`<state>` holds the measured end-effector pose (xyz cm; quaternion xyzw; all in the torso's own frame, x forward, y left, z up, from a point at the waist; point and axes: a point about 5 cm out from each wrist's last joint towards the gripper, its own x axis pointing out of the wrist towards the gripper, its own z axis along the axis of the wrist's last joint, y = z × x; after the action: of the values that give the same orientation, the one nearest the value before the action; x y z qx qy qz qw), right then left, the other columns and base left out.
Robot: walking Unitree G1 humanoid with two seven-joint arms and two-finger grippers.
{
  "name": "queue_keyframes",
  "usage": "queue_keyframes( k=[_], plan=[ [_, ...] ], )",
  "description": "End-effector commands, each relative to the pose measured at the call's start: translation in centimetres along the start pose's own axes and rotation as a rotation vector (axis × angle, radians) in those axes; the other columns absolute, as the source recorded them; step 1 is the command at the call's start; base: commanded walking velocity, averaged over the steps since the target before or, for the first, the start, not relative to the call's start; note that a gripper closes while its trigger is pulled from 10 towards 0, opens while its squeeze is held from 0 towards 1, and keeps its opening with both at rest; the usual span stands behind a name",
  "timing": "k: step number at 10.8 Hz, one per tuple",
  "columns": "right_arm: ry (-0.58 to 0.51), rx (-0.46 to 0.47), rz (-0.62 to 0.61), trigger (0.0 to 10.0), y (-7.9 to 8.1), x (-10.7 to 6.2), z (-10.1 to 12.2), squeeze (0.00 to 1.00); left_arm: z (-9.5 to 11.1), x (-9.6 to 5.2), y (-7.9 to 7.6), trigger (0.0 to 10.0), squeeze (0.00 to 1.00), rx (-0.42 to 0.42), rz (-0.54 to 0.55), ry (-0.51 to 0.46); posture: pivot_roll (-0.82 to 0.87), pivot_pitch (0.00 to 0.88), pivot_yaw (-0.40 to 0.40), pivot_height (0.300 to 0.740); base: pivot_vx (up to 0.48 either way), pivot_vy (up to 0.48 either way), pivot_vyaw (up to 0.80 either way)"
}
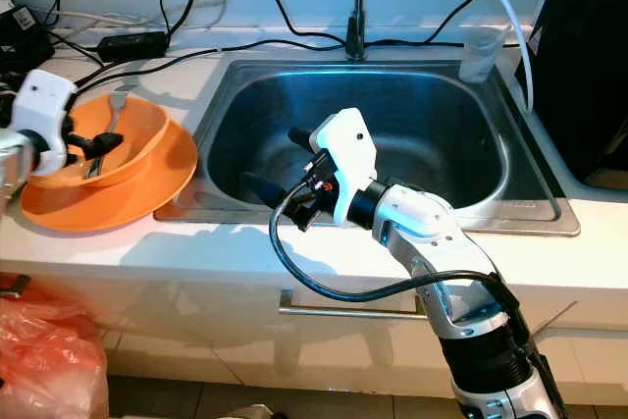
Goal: Kitchen organization
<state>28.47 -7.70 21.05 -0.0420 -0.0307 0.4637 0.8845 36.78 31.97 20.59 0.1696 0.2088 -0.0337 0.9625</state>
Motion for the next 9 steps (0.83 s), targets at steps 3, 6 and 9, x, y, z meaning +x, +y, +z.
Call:
queue_keyframes(
  k=[3, 6, 9],
  plan=[
    [0.001, 0.001, 0.012, 10.0, 0.2, 0.1, -0.2, 0.0, -1.1, 0.0, 0.1, 10.0, 1.0, -0.012, 0.001, 0.057, 0.12, 0.012, 0.098, 0.74, 0.0, 0.0, 0.0],
    [0.002, 0.001, 0.015, 10.0, 0.3, 0.1, -0.2, 0.0, -2.5, 0.4, -0.9, 10.0, 0.0, -0.093, -0.058, 0.089, 0.11, 0.015, 0.096, 0.74, 0.0, 0.0, 0.0],
    [0.0, 0.003, 0.012, 10.0, 0.3, 0.0, -0.1, 0.0, -3.1, 0.6, -1.4, 10.0, 0.0, -0.092, -0.068, 0.103, 0.1, 0.018, 0.099, 0.74, 0.0, 0.0, 0.0]
  ],
)
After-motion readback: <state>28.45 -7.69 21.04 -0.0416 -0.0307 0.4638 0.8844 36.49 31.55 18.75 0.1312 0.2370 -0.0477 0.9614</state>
